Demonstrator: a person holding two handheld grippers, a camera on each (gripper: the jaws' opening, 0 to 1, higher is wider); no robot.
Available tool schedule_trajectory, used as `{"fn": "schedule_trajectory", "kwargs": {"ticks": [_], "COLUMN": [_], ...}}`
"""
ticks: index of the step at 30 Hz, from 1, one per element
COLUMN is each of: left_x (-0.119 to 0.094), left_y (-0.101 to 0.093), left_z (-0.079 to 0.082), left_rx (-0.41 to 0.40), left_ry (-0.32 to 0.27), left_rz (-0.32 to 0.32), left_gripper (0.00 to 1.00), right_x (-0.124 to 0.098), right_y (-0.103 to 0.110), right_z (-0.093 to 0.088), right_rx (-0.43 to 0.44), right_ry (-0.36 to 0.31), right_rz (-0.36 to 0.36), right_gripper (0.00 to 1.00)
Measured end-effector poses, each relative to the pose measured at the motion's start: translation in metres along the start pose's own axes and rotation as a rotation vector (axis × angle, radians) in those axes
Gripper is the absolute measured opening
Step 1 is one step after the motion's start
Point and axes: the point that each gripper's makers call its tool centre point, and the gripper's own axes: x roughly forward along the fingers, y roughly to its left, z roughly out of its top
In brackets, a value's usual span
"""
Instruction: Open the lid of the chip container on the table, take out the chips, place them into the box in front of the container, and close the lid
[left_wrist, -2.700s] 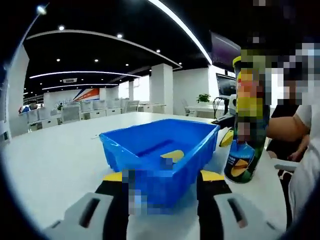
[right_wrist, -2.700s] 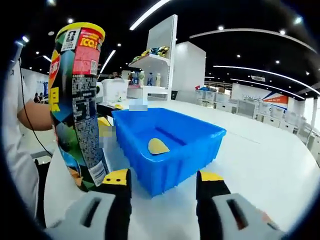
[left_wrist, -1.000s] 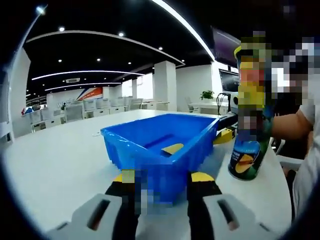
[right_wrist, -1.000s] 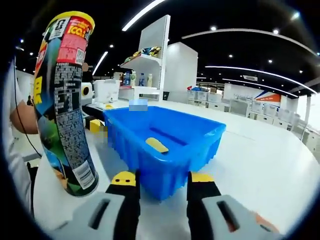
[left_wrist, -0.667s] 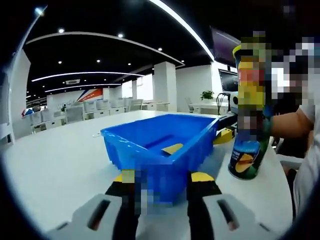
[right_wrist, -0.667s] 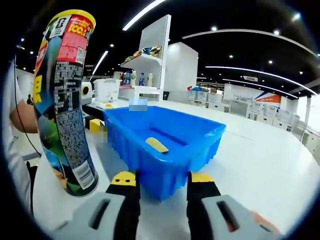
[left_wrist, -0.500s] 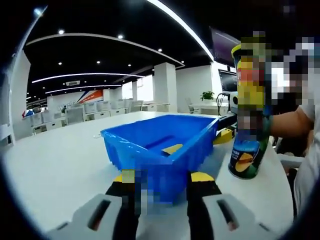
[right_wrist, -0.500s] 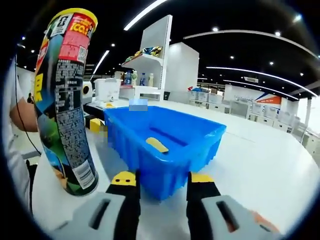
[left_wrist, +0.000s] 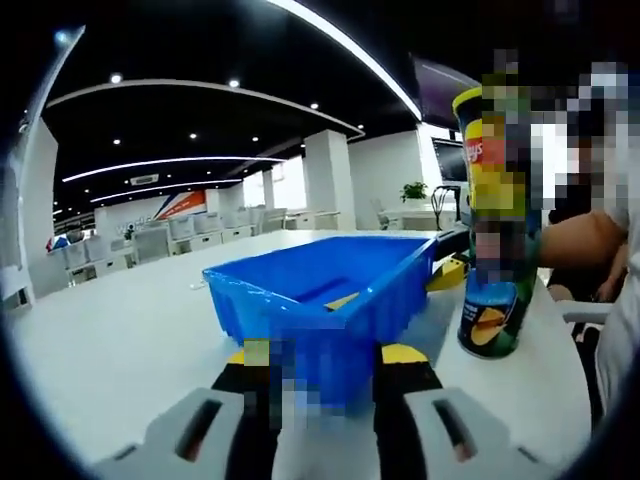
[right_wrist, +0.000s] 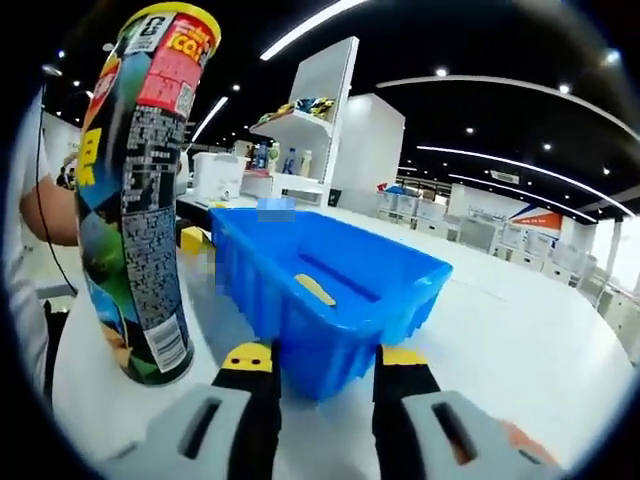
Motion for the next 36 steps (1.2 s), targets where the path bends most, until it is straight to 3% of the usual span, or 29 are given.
{"fn": "schedule_trajectory", "kwargs": {"ticks": [10, 24, 28, 36], "left_x": [0.009, 0.036, 0.047, 0.073], "left_y": [0.011, 0.052, 0.066, 0.084], "left_z": [0.01, 0.027, 0.031, 0.023], "left_rx": [0.02, 0.023, 0.025, 0.021], "left_ry": [-0.01, -0.016, -0.01, 0.037], "left_rz": [0.01, 0.027, 0.029, 0.022], "left_gripper": [0.36, 0.36, 0.36, 0.36], "right_x": [0.007, 0.038, 0.048, 0.07], "right_y": [-0.017, -0.055, -0.068, -0.092], "right_z": [0.015, 0.035, 0.036, 0.022], "right_rx": [-0.055, -0.086, -0.076, -0.067], "right_ry": [0.003, -0.002, 0.002, 0.05], "right_rz": [-0.013, -0.022, -0.022, -0.016], "right_gripper": [0.34, 0.34, 0.34, 0.35]}}
